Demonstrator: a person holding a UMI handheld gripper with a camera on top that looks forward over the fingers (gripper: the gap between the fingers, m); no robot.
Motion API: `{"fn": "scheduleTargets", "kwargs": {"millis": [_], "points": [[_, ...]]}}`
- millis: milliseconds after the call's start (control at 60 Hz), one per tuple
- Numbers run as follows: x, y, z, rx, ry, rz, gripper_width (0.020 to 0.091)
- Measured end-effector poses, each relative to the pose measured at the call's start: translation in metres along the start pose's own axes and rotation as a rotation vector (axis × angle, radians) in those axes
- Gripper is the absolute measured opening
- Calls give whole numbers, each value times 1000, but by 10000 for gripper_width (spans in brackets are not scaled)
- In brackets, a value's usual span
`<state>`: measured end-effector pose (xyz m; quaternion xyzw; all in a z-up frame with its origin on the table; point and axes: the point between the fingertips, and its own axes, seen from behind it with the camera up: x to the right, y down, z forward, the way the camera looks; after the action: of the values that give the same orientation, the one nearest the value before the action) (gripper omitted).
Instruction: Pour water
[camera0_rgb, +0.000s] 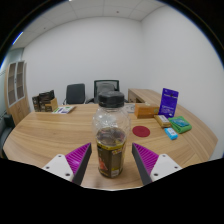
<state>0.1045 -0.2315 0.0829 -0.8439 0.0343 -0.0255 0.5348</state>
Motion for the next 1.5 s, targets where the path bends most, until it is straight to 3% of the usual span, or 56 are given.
{"fn": "scheduleTargets", "kwargs": {"millis": [83,150,233,300,400,567,733,883,1033,1183,1500], "points": [[0,-2,19,13,-19,-10,693],[-3,-6,26,40,-40,-25,529],[-5,-10,29,69,-54,-43,489],[-5,-9,30,68,-53,-28,420],[-5,-8,31,59,-44,-42,372],[-30,-20,20,8,-54,-65,372],[-103,-69,13,40,-190,89,371],[-159,-130,27,58,-334,460,371],[-172,-183,54,47,-501,1016,368],[-158,-193,87,-25,-610,1505,368],[-157,-155,129,-148,-617,1901,368]]}}
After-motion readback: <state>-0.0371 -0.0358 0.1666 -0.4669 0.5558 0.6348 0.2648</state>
